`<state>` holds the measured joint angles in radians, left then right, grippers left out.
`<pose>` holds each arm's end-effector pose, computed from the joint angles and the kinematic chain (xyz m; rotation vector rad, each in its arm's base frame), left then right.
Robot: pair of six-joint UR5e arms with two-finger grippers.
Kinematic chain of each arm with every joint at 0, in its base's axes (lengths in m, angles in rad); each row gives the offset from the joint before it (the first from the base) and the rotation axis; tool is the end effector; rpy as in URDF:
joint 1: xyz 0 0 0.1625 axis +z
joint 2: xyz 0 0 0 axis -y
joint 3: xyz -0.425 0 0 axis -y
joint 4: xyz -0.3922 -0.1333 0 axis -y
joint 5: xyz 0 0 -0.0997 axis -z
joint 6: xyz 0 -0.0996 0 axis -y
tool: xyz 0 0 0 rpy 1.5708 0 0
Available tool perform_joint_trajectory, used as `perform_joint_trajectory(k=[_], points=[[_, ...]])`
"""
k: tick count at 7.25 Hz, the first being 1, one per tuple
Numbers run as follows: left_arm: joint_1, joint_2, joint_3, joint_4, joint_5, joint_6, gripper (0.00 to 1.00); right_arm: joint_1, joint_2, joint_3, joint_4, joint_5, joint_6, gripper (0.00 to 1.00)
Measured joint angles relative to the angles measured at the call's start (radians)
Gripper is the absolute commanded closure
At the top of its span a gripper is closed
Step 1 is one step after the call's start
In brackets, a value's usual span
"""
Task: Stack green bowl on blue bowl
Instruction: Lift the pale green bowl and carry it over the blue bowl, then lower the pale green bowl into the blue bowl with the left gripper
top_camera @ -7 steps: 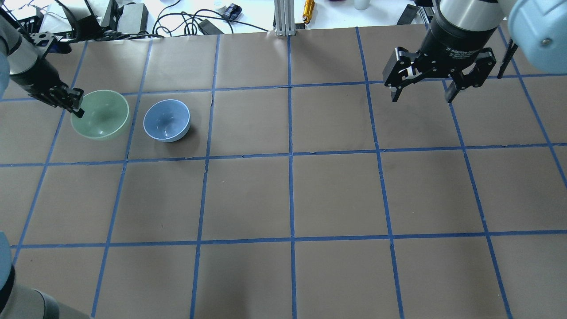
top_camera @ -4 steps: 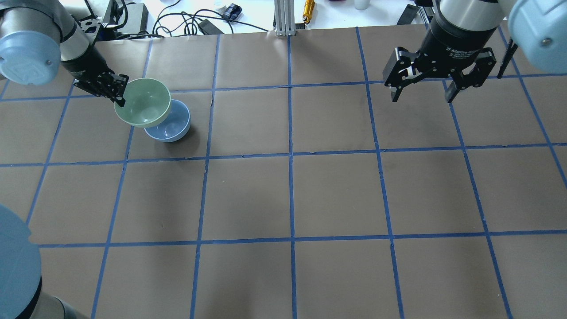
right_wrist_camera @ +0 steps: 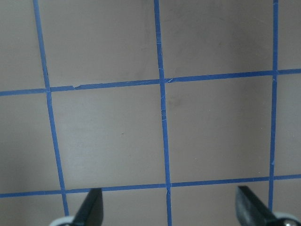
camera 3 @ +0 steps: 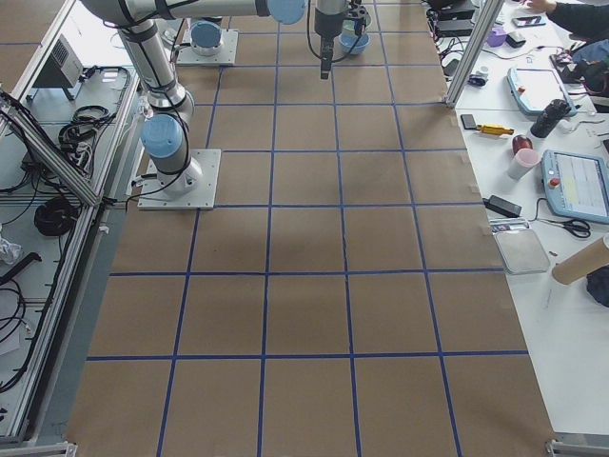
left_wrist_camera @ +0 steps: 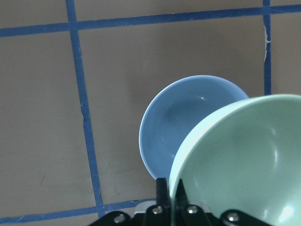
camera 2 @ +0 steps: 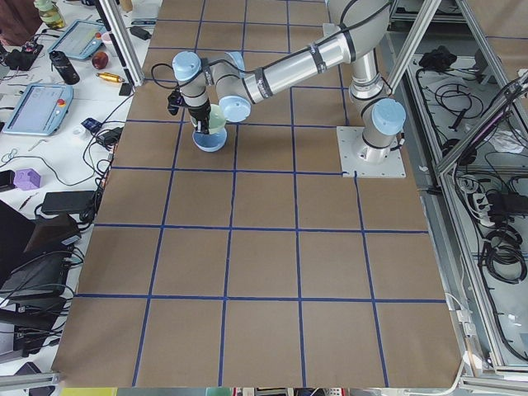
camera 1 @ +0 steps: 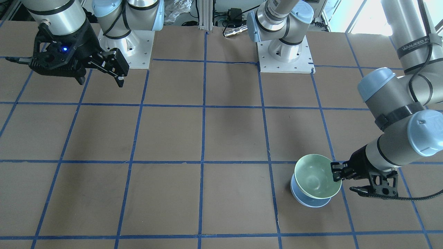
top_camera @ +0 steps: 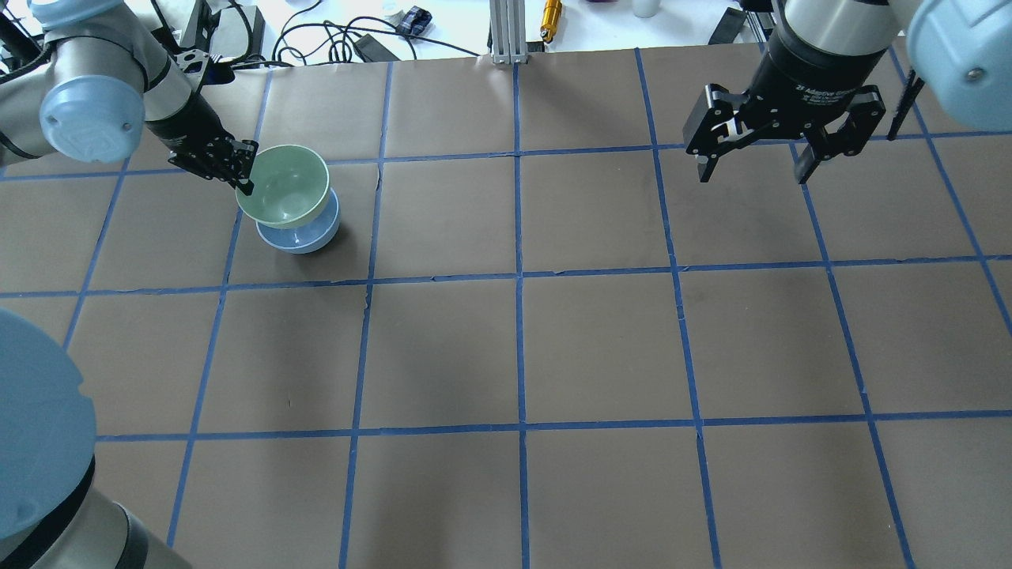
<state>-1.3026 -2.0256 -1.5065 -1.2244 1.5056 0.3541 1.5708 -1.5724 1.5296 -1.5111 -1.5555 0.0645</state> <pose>0.0360 -0.6586 0.2913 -0.1294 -3.0631 -0.0338 0.1348 -0.4892 0.5030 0.1010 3.1251 0.0272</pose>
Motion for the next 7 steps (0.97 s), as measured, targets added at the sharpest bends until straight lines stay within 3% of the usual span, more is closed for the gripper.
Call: perform_joint_trajectory(k=[7], points=[[0.006, -0.038, -0.025, 0.067, 0.006, 0.015, 1.00, 0.000, 0.000, 0.000, 0.000, 0.000, 0.000, 0.00]])
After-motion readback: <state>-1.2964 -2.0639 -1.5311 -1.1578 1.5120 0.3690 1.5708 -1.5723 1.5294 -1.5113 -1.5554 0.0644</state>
